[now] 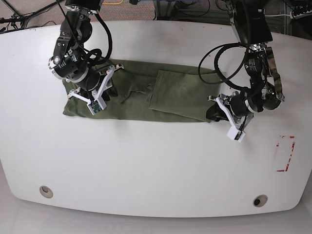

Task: Fold the T-shirt properly
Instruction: 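Regrasp the folded strip ends with both grippers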

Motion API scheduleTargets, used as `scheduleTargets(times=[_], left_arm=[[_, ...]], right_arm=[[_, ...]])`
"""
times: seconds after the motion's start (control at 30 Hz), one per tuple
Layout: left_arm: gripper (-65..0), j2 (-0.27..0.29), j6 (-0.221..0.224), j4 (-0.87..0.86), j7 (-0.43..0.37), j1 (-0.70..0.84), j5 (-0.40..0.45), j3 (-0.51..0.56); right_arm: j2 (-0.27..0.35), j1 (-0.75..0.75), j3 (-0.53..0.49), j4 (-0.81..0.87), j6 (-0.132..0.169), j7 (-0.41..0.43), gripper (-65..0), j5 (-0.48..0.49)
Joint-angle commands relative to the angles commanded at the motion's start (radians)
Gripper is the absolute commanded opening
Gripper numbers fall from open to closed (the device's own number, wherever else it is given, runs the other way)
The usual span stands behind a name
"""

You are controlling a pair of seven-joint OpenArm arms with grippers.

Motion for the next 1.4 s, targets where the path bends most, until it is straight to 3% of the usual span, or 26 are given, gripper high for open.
scheduleTargets(times=[0.17,0.33,0.6,0.87,1.1,1.4], left_arm=[[-65.0,0.000,0.000,-0.057,-0.103,0.038,0.058,0.031],[-65.0,-0.005,-0.006,-0.092,-0.153,0.069,0.071,0.072],[-65.0,-0.006,-0.008,-0.163,-0.173,0.069,0.075,0.078],[-65.0,-0.037,-0.008,-0.196,-0.209,0.071,0.071,0.078],[-65.0,-0.041,-0.008,-0.196,-0.209,0.071,0.071,0.078],[-65.0,-0.058,-0.008,-0.196,-0.209,0.071,0.071,0.078]], right_arm=[[-0.037,0.048,0.189,-0.020,0.000,-0.035,-18.1,0.091],[0.006,0.114,0.365,-0.097,0.000,-0.109,-4.6,0.249],[0.107,0.187,0.575,-0.341,0.000,-0.161,-3.8,0.390],[0.213,0.189,0.615,-0.603,0.000,-0.109,-3.8,0.407],[0.206,0.166,0.614,-0.631,0.000,-0.104,-3.8,0.407],[0.124,0.155,0.534,-0.631,0.000,-0.095,-3.8,0.405]])
